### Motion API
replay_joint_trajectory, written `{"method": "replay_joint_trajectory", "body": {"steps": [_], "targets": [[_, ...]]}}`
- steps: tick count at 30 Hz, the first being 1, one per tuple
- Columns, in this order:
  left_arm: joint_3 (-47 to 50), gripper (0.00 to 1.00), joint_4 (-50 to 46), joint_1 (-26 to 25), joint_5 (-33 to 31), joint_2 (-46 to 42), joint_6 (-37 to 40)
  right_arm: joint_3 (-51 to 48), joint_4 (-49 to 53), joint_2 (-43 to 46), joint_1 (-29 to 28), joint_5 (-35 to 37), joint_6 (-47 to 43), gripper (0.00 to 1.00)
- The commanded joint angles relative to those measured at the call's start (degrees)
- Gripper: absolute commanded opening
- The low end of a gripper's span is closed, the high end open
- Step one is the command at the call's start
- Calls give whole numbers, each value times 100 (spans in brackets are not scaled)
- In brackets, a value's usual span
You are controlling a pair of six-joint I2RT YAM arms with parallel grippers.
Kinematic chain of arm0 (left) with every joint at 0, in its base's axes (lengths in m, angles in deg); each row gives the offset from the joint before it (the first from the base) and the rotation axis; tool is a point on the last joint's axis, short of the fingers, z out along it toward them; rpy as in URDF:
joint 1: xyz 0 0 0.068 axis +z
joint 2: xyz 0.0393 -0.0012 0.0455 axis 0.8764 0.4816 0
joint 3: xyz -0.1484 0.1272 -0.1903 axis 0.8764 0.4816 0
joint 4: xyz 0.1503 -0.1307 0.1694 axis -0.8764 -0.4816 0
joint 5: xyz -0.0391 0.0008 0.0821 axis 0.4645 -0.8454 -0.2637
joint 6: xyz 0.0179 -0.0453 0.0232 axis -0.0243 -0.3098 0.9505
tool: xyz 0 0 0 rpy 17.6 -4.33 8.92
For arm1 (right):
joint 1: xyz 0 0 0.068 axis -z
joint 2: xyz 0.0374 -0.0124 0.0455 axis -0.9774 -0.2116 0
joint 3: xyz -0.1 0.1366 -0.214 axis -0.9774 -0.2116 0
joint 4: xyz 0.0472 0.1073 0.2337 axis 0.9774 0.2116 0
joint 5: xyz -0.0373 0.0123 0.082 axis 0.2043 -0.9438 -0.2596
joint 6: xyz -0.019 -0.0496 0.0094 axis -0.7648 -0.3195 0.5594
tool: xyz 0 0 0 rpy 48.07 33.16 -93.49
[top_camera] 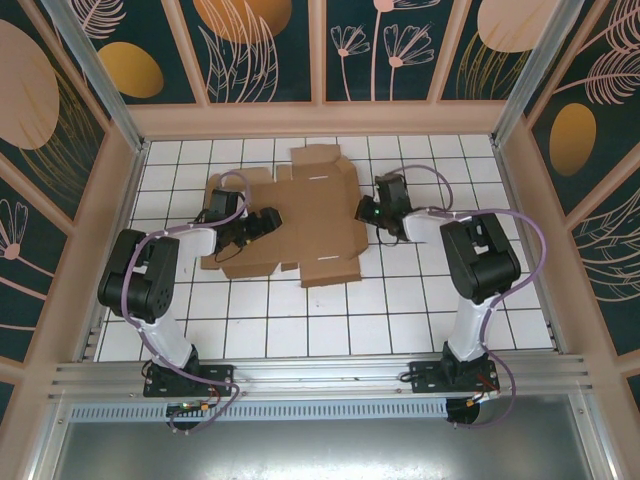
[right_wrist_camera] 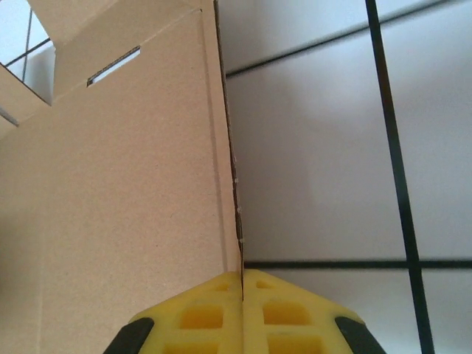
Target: Fold the paper box
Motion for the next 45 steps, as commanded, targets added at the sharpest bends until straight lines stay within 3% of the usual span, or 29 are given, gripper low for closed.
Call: {"method": "replay_joint_trajectory", "body": {"steps": [1, 5, 17, 21, 24, 26, 29, 31, 41, 45], "targets": [[-215, 93, -458, 18, -200, -165, 153, 558, 1590, -203, -121, 1239, -695, 0], [-288, 99, -461, 13, -229, -165, 180, 1116, 2286, -410, -242, 2050, -893, 0], [-362, 99, -492, 16, -315, -165, 225, 2726, 3971, -1680, -767, 4399, -900, 0], [-361, 99, -505, 25, -346, -335, 243, 3058, 4337, -1916, -890, 4745, -870, 0], [-372, 99, -487, 17, -315, -320, 242, 2899, 4104, -1769, -860, 4523, -933, 0], [-371, 99, -445, 13, -294, -318, 243, 2496, 3572, -1468, -830, 3993, -1041, 0], [-374, 99, -426, 10, -293, -348, 242, 1883, 2725, -983, -638, 3060, -1088, 24], [-370, 99, -427, 12, -293, -344, 243, 1648, 2413, -796, -530, 2595, -953, 30], [-356, 99, -417, 17, -299, -333, 260, 995, 1733, -340, -252, 1725, -484, 31], [-336, 99, -391, 18, -293, -286, 246, 525, 1220, 45, -89, 1329, -254, 51]]}}
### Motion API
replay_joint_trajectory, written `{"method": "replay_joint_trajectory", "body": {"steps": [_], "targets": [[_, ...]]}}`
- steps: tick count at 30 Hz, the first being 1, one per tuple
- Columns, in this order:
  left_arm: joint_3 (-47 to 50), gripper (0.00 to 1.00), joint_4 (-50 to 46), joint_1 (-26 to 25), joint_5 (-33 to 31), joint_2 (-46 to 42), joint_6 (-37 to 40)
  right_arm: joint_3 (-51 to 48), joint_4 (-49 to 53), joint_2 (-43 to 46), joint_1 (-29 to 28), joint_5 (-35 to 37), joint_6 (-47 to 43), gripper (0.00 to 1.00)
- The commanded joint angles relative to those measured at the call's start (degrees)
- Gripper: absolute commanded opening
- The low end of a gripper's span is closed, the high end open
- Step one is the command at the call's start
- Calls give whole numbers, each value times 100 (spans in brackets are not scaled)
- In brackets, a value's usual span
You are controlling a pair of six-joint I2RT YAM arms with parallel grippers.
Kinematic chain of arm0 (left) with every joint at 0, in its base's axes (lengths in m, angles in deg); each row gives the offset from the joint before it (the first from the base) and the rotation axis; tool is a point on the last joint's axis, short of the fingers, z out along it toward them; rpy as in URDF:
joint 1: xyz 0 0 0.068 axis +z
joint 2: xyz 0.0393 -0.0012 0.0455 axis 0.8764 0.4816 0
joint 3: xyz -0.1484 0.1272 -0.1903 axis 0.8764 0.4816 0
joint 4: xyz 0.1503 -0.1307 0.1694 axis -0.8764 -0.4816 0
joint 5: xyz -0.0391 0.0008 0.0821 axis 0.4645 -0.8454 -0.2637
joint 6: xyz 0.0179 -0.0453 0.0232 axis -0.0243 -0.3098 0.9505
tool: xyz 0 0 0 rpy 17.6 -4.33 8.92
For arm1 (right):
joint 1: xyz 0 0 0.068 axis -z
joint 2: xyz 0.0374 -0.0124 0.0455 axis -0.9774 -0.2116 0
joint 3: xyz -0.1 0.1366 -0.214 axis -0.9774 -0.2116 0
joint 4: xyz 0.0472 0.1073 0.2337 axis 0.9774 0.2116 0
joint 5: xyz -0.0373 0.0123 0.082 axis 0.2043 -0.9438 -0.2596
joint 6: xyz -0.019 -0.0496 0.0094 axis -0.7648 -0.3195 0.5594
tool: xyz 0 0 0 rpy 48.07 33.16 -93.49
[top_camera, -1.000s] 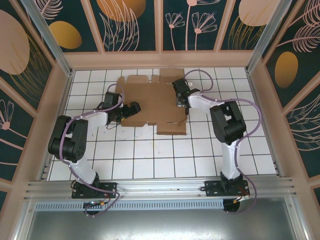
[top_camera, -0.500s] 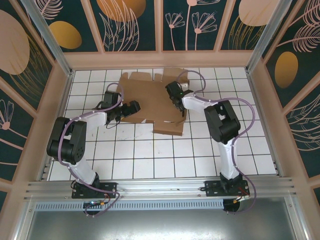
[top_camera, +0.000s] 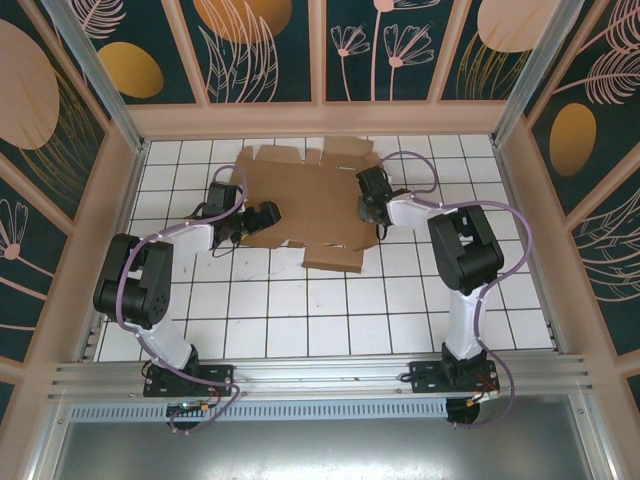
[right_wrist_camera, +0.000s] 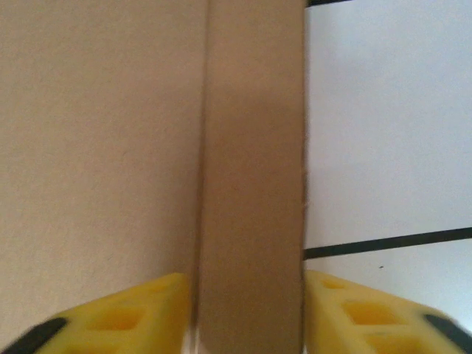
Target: Fold the paper box
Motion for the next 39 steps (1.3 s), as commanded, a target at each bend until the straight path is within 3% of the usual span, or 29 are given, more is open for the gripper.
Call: {"method": "replay_joint_trajectory", "body": {"steps": [1, 6, 8, 15, 23, 30, 39], "targets": [[-64, 99, 44, 9, -17, -68, 88, -426, -674, 577, 209, -552, 354, 53], [-101, 99, 105, 9, 39, -38, 43, -1113, -1469, 982, 542, -1286, 716, 54], [-100, 99, 109, 11, 53, -35, 35, -1234, -1730, 1001, 604, -1642, 693, 47], [-93, 99, 106, 14, 65, -41, 59, -1158, -1718, 722, 614, -1664, 645, 35], [-83, 99, 119, 10, 57, -34, 61, -1269, -1768, 781, 655, -1427, 722, 44], [-105, 99, 132, 12, 78, -35, 61, -1411, -1848, 793, 737, -1530, 843, 46], [-120, 99, 80, 12, 45, -41, 87, -1259, -1909, 549, 713, -1906, 812, 18]]}}
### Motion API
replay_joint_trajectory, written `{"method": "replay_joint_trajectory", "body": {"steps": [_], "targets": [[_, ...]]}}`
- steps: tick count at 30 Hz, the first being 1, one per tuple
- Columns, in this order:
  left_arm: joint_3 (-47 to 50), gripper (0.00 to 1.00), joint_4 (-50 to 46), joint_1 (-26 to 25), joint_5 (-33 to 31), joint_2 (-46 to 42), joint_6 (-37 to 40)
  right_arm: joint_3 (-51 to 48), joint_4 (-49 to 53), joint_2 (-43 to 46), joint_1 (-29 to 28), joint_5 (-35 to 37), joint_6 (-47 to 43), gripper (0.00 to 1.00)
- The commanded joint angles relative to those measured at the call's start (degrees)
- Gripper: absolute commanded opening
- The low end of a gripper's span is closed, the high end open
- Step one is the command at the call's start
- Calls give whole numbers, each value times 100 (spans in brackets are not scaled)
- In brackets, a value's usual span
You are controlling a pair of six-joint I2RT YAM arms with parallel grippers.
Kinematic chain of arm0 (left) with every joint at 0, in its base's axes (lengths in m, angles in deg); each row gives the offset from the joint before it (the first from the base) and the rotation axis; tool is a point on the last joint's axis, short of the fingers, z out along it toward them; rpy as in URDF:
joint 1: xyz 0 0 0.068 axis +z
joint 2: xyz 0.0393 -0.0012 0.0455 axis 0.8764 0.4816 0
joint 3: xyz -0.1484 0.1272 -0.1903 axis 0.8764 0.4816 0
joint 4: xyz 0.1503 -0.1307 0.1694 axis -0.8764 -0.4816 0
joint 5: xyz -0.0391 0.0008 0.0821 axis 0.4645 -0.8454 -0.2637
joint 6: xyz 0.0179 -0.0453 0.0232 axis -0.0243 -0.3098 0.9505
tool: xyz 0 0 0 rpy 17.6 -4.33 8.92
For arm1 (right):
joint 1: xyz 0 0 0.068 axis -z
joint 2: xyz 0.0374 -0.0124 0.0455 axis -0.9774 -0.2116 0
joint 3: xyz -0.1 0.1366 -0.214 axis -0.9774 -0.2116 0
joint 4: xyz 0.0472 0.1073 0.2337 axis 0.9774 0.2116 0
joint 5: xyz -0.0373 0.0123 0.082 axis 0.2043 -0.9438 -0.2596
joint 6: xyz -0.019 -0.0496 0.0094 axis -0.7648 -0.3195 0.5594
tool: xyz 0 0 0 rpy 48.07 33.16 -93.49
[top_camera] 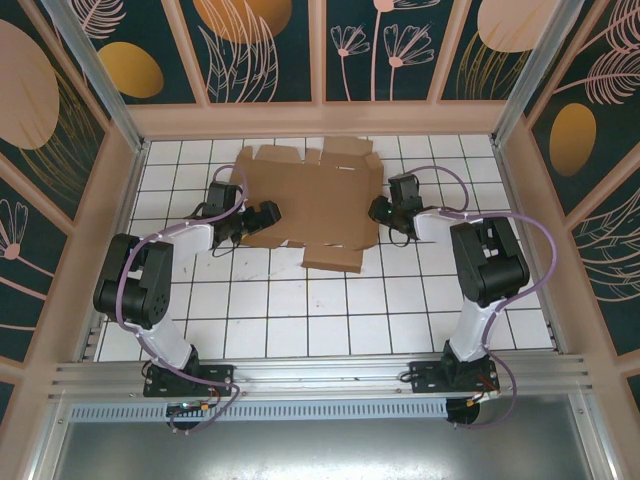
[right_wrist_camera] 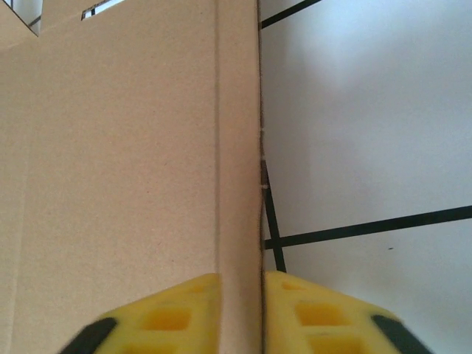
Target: Fold the paper box
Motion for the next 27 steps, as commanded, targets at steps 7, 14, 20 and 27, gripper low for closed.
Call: {"method": "replay_joint_trajectory", "body": {"steps": [7, 14, 20, 27], "targets": [[-104, 99, 31, 10, 5, -34, 88, 173, -5, -202, 14, 25, -76, 14], [-109, 99, 21, 22, -3, -48, 85, 189, -54, -205, 13, -69, -121, 0], [-90, 99, 145, 15, -128, -300, 140, 435, 463, -76, -32, 114, -811, 0], [-1144, 99, -189, 12, -347, -141, 393, 1321, 1805, -187, -280, 451, -2026, 0]]}}
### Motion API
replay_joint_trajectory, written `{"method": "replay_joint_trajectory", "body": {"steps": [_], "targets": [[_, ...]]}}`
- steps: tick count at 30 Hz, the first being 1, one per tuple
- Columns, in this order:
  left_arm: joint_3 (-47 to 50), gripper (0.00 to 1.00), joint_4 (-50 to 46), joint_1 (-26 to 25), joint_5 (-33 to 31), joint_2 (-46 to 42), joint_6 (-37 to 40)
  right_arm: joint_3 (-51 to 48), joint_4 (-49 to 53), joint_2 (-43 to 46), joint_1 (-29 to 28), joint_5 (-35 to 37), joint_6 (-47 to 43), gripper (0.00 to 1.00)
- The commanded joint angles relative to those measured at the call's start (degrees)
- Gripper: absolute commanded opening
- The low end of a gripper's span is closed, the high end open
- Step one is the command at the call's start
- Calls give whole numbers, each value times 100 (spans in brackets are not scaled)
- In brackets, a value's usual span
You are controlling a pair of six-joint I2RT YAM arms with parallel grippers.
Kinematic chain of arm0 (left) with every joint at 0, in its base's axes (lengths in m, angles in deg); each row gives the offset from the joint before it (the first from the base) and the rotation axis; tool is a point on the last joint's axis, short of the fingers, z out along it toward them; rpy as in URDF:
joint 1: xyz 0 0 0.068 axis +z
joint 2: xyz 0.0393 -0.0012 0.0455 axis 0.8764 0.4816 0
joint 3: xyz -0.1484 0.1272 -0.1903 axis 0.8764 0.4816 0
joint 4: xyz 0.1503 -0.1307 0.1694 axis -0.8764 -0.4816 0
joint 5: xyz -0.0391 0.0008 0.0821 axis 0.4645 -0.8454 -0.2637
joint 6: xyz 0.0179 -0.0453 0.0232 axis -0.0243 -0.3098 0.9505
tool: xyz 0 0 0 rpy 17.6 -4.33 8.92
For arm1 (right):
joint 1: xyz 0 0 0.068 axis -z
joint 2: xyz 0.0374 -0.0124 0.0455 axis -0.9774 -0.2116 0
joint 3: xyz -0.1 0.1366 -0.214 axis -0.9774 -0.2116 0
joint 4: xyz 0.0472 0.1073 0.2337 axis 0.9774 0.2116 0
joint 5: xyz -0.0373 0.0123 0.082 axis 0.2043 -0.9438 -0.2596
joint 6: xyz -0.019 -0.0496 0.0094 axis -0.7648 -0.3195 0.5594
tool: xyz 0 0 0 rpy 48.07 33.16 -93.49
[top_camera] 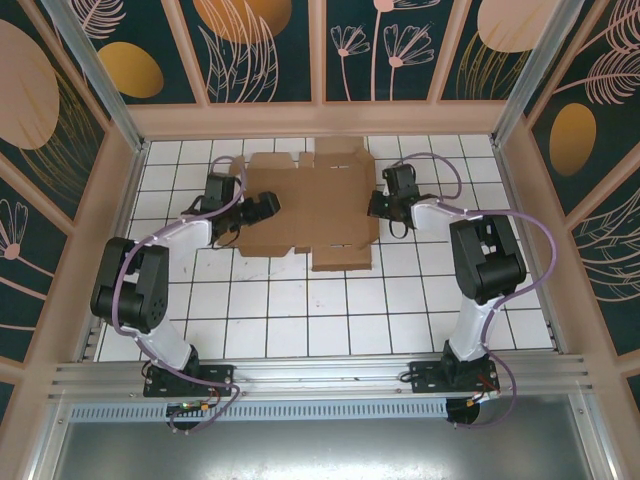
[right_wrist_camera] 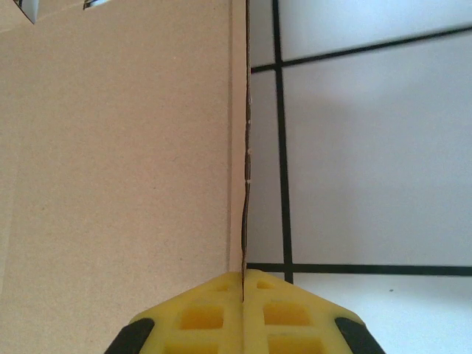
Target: Fold the paper box
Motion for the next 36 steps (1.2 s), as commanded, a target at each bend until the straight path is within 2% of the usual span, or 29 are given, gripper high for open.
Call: {"method": "replay_joint_trajectory", "body": {"steps": [1, 6, 16, 23, 29, 36], "targets": [[-827, 99, 15, 12, -111, 92, 208, 550, 888, -132, -229, 424, -888, 0], [-2086, 99, -245, 2, 55, 714, 397, 965, 1269, -339, -418, 725, -1369, 0], [-4297, 99, -1170, -99, 273, 2082, 1189, 1651, 1525, -832, -714, 713, -1804, 0], [-5827, 99, -1839, -220, 310, 3184, 1420, 1963, 1488, -1096, -976, 1112, -2020, 0], [-7267, 99, -2371, -333, 381, 4124, 1482, 1912, 1242, -1088, -1150, 1063, -2244, 0], [-7493, 99, -1896, -372, 614, 4602, 1504, 1872, 1200, -1079, -1326, 955, -2338, 0]]}}
